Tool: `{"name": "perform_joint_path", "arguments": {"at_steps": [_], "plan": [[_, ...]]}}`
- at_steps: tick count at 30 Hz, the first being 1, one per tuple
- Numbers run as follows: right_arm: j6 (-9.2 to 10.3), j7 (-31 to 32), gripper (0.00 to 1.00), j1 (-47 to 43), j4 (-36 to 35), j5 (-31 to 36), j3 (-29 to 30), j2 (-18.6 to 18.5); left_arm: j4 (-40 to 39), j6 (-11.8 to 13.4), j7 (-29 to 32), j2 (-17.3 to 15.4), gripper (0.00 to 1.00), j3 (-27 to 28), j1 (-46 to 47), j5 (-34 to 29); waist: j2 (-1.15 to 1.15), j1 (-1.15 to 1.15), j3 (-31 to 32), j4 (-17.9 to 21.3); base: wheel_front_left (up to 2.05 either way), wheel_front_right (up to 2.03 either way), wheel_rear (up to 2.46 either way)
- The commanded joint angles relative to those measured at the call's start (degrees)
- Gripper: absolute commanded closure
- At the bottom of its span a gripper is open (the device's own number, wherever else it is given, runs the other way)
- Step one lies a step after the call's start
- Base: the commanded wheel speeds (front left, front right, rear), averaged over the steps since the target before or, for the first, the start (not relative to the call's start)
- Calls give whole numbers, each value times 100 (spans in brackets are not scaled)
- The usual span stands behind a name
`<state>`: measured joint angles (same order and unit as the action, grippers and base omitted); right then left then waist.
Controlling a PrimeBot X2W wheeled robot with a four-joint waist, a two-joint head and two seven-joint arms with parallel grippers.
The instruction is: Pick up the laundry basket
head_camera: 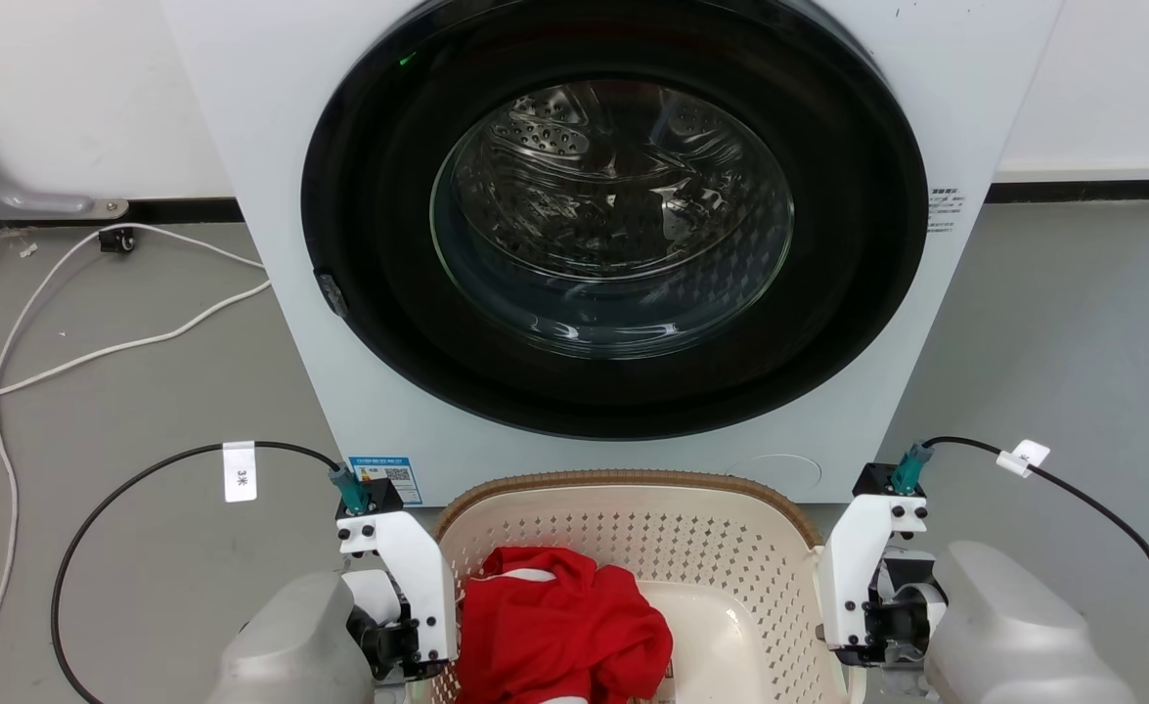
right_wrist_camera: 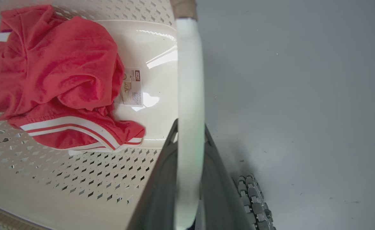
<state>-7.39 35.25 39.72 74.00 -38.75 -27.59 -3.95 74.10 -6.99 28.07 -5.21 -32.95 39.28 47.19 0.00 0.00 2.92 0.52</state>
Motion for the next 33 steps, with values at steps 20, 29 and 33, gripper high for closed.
{"name": "perform_joint_path", "arguments": {"at_steps": [20, 29, 33], "plan": [[-18, -27, 100, -91, -19, 174, 207, 119, -39, -4, -28, 56, 100, -71, -35, 104, 0, 0, 1, -12, 0, 0, 0], [-18, -31, 100, -93, -19, 259, 281, 126, -39, -2, -41, 68, 100, -89, -56, 126, 0, 0, -4, -22, 0, 0, 0], [-18, -21, 100, -85, -19, 293, 312, 129, -39, -4, -38, 62, 100, -98, -64, 145, 0, 0, -7, -22, 0, 0, 0]]}}
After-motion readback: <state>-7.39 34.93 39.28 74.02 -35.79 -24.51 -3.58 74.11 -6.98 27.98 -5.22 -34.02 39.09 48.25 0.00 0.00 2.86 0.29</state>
